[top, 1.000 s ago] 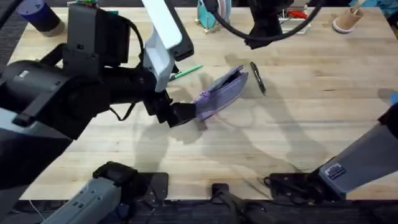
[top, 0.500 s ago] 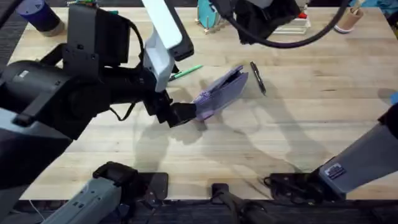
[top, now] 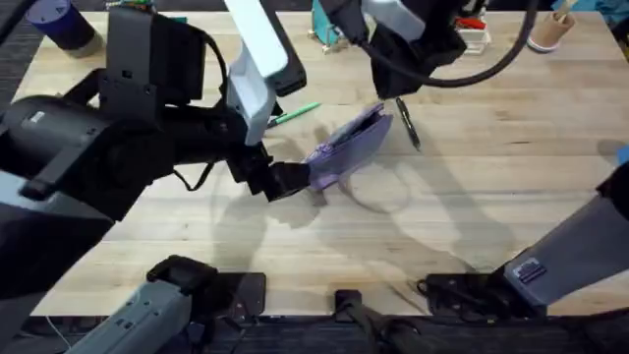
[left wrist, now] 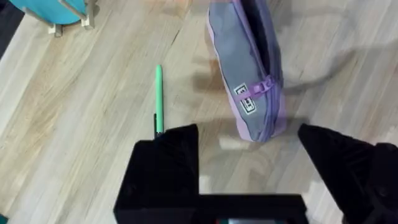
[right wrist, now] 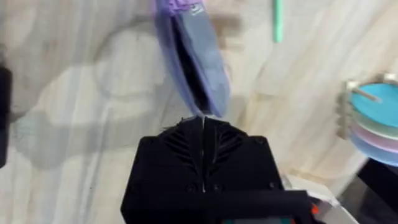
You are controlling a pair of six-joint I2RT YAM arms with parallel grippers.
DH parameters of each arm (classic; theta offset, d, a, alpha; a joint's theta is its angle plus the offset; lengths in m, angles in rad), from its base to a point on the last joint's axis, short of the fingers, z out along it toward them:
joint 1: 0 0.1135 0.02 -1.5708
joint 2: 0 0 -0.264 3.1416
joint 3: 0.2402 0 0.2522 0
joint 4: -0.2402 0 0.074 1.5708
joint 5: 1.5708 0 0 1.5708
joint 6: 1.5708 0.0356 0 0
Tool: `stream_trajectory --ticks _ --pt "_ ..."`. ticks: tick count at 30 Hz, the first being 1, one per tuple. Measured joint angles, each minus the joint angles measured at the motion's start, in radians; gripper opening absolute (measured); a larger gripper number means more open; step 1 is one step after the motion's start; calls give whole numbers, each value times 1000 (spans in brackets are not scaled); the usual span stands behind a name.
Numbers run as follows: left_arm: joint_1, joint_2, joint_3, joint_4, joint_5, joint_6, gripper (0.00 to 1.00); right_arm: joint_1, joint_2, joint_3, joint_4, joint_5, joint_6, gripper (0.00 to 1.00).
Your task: Unzip the bag, pick up the pens from the table one at a time and place them inside, then zip the bag closed.
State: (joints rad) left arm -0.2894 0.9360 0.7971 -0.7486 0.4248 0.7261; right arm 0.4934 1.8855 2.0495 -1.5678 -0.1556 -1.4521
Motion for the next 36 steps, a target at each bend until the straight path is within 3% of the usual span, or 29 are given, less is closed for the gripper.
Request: stream_trajectory --ticks 13,36 --pt "0 0 0 0 0 0 993 0 43 -176 119 -63 0 30" --pt "0 0 0 0 0 0 993 13 48 -370 334 -101 0 30"
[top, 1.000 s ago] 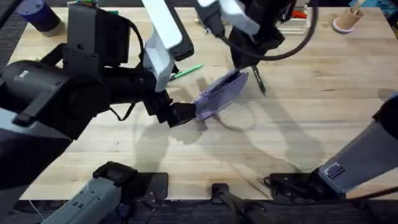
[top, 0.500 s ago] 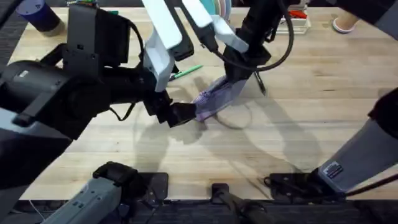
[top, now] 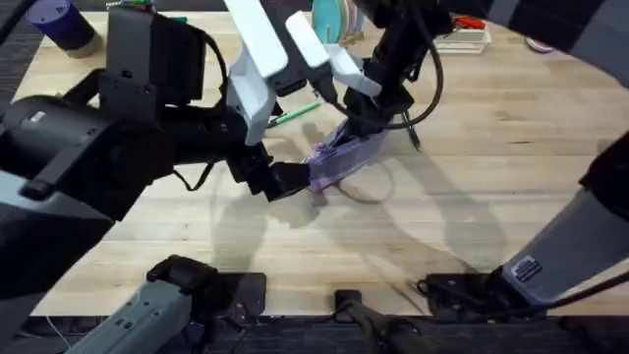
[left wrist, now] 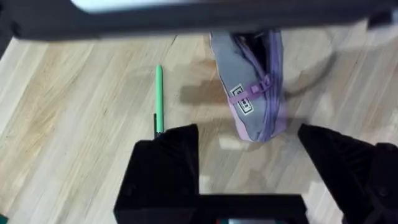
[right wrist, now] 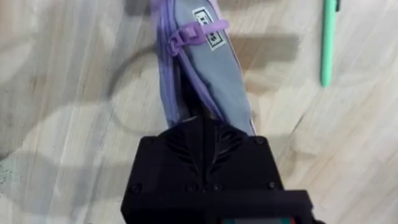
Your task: Unzip the bag, pick up the pens from the table one at a time and place them inside, then zip the bag closed.
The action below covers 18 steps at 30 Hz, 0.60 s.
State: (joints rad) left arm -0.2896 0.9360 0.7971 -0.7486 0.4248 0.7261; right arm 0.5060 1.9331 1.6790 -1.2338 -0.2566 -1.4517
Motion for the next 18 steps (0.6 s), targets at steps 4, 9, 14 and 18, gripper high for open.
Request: stream_trajectory --ticks 4,9,14,18 --pt "0 0 0 0 0 0 994 16 0 -35 23 6 0 30" --pt "0 0 0 0 0 0 994 30 0 -48 25 9 0 29" --pt "0 0 0 0 0 0 994 31 0 -48 25 9 0 136" --pt "0 0 0 0 0 0 994 31 0 -49 25 8 -1 562"
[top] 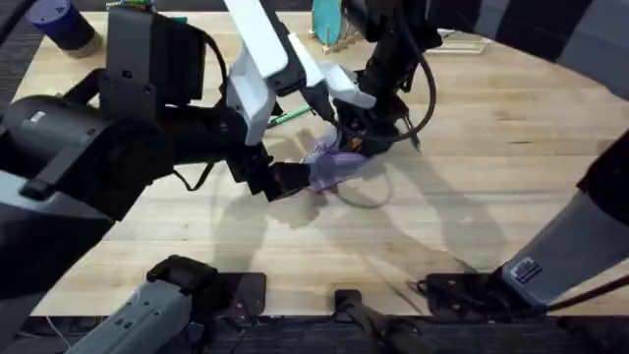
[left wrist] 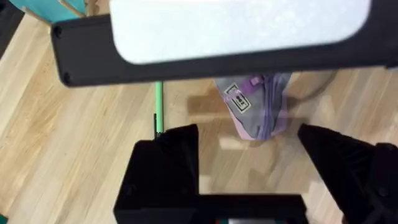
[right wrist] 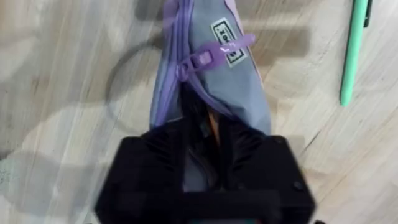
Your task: Unzip the bag, pick up the pens from the table one at a time and place them inside, then zip the bag closed.
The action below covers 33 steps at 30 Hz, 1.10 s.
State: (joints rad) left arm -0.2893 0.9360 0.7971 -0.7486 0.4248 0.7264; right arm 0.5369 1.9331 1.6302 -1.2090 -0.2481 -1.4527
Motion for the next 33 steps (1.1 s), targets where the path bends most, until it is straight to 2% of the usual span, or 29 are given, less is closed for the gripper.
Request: stream_trajectory --ticks 1,2,14,21,23,27,29,30,32,33 --pt "0 0 0 0 0 0 994 4 0 0 -2 -1 -6 957" --pt "0 0 0 0 0 0 994 6 0 0 -3 -1 -7 996" --pt "0 0 0 0 0 0 993 6 -11 -2 -10 -3 18 996" --pt "0 0 0 0 0 0 993 2 -124 -5 7 -7 123 996" --pt "0 0 0 0 0 0 993 -54 -207 -5 17 -12 237 996" --pt "0 0 0 0 0 0 993 -127 -230 -5 56 -12 343 996" --pt "0 0 0 0 0 0 993 -244 -238 -5 92 -12 519 996" --pt "0 0 0 0 0 0 993 -314 -238 -5 118 1 693 997" --pt "0 0 0 0 0 0 993 -372 -238 -5 119 20 895 996" --pt "0 0 0 0 0 0 993 -373 -238 -5 117 20 912 996"
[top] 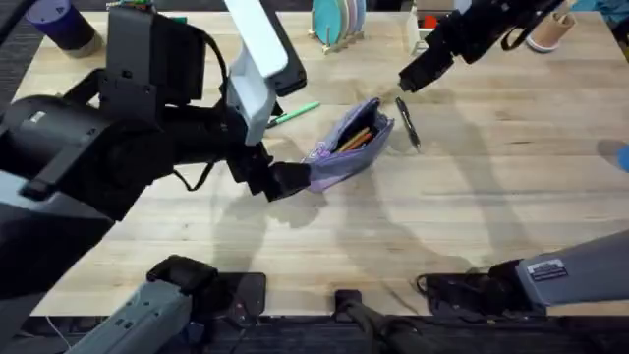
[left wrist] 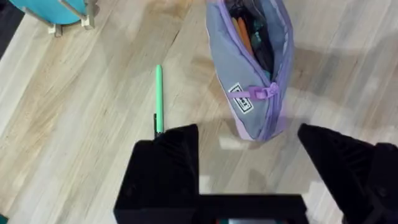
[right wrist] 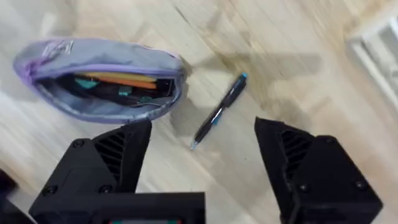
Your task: Unzip the bag, pick up the pens from the table one at a time and place them inside, then zip the bag closed.
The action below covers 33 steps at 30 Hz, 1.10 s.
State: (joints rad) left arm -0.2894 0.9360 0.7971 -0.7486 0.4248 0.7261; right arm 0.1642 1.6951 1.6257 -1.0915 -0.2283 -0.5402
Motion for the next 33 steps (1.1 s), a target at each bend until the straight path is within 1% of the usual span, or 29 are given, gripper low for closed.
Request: stream_trajectory --ticks 1,5,7,10,17,23,27,33 --pt "0 0 0 0 0 0 993 1 0 0 0 0 36 997" --pt "0 0 0 0 0 0 994 3 0 0 -6 -1 55 995" --pt "0 0 0 0 0 0 994 3 0 0 -33 -1 99 996" --pt "0 0 0 0 0 0 994 3 0 0 -15 2 114 997" --pt "0 0 0 0 0 0 994 3 9 0 7 100 183 997" --pt "0 0 0 0 0 0 994 3 77 -2 25 185 272 997" --pt "0 0 0 0 0 0 994 5 122 -4 54 204 322 997" --pt "0 0 0 0 0 0 994 21 164 -5 69 216 355 996"
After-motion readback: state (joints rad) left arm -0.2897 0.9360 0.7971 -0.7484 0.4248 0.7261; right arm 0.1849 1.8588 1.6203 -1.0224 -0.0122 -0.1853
